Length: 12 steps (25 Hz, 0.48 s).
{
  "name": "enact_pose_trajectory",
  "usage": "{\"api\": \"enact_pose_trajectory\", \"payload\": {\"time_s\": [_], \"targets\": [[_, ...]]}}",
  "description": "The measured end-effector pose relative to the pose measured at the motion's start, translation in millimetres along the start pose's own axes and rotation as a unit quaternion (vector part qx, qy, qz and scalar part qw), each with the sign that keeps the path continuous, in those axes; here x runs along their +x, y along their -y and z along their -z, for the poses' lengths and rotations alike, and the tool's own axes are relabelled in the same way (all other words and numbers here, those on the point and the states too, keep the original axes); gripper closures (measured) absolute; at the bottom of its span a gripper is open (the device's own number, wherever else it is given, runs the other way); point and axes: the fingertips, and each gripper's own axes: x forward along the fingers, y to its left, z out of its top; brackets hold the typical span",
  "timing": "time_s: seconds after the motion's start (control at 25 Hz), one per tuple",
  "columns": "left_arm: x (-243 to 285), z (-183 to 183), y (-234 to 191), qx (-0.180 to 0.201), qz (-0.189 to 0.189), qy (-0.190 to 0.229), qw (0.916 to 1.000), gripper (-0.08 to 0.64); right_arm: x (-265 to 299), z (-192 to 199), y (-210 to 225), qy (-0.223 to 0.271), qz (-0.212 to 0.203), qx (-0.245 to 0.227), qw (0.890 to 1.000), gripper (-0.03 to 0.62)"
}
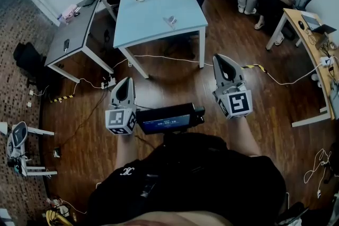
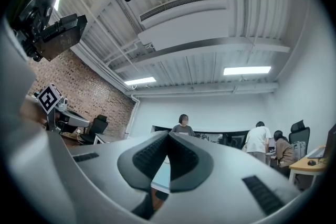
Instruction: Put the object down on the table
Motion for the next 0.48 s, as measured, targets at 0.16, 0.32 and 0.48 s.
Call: {"api": "enact_pose_trajectory", "payload": {"time_s": [0.16, 0.32, 0.48], "targets": [[-2.0, 1.2, 0.5, -0.001, -0.001, -0.004, 1.0000, 0.555, -0.7, -0.4, -2.5, -0.001, -0.003, 0.000, 1.000, 0.615], [-3.4, 2.0, 0.8, -0.003, -0.002, -0.004, 1.0000, 0.555, -1.6, 0.5, -3.3, -0.003, -0.005, -0.001, 1.000, 0.615], [-4.1, -0.4, 2.9, -0.004, -0.004, -0.001, 1.0000, 0.555, -2.0, -0.6, -2.2, -0.003, -0.009, -0.005, 1.000, 0.615]]}}
